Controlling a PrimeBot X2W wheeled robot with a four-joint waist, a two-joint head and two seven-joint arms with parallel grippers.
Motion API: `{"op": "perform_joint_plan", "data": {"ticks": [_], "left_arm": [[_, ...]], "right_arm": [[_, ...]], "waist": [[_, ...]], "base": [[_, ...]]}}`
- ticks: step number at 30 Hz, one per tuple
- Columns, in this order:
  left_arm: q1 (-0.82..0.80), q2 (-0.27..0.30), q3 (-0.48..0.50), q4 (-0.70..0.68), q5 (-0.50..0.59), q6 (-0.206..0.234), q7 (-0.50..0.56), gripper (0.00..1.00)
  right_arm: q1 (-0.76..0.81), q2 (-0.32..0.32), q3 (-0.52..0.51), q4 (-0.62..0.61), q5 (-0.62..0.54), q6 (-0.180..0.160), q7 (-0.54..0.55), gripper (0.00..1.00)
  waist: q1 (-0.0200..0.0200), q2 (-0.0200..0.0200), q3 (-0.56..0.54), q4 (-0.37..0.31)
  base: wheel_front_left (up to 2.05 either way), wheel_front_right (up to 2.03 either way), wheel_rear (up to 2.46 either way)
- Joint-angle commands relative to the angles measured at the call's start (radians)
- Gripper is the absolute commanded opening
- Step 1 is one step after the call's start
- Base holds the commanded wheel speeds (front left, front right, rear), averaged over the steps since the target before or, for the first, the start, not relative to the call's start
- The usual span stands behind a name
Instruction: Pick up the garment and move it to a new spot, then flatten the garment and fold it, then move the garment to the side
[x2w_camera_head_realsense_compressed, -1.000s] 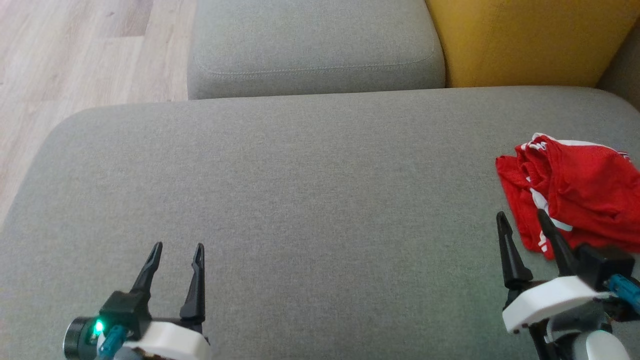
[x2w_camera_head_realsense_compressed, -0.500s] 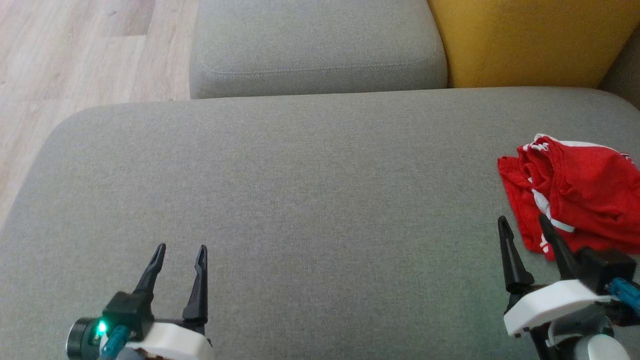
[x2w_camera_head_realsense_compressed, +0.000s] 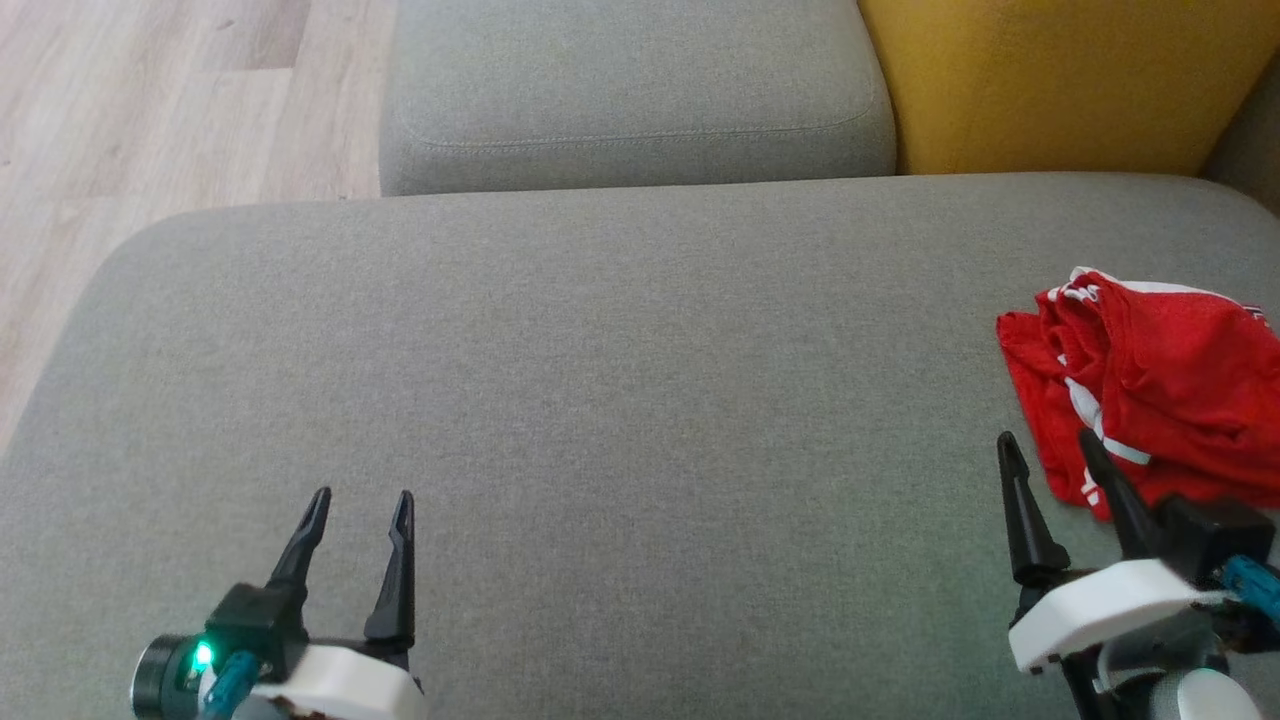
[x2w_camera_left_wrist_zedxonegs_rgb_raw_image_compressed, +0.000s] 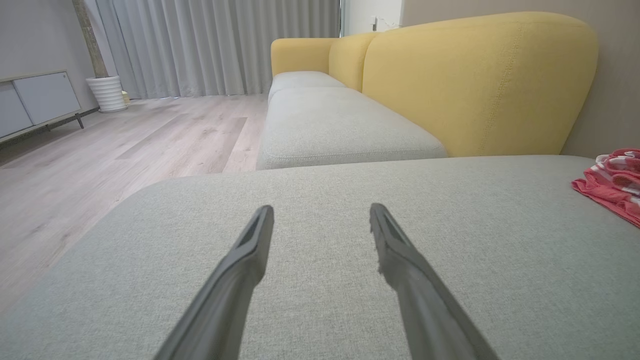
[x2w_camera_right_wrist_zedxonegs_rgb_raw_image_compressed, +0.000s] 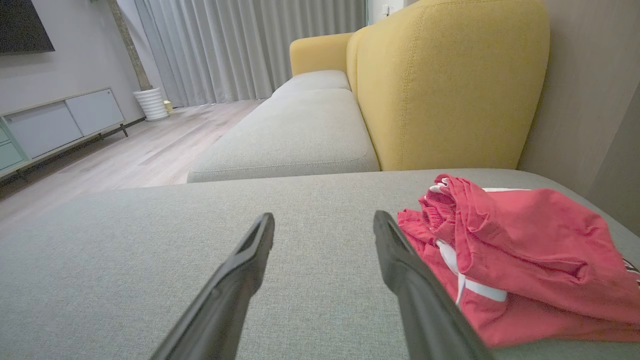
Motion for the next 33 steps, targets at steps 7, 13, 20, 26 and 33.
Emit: {"op": "perform_joint_plan", "data": {"ticks": [7, 13, 20, 26, 33], "left_arm": [[-0.058, 0.02, 0.026, -0.033, -0.011, 0.008, 0.001, 1.0], [-0.001, 0.003, -0.012, -0.001, -0.009, 0.004, 0.0, 0.0], [0.009, -0.013, -0.011, 0.044, -0.055, -0.004, 0.006, 0.0], [-0.003, -0.017, 0.006, 0.053, -0.125, -0.018, 0.019, 0.0], [-0.02, -0.024, 0.028, 0.068, -0.217, -0.038, 0.036, 0.0]], "right_arm": [[-0.025, -0.005, 0.018, -0.035, 0.012, -0.001, -0.002, 1.0], [0.0, 0.0, -0.003, 0.0, 0.008, 0.0, 0.0, 0.0], [0.0, 0.001, -0.004, 0.06, 0.054, 0.0, 0.001, 0.0], [-0.009, 0.0, -0.007, 0.07, 0.123, 0.0, 0.002, 0.0], [-0.023, 0.0, -0.012, 0.082, 0.216, 0.0, 0.004, 0.0]], "waist": [[0.0, -0.0001, 0.001, 0.005], [0.0, -0.0001, 0.005, 0.007], [0.0, -0.0001, 0.007, 0.006], [0.0, -0.0001, 0.01, 0.004], [0.0, -0.0001, 0.013, 0.001]], "base": [[0.0, 0.0, 0.0], [0.0, 0.0, 0.0], [0.0, 0.0, 0.0], [0.0, 0.0, 0.0], [0.0, 0.0, 0.0]]}}
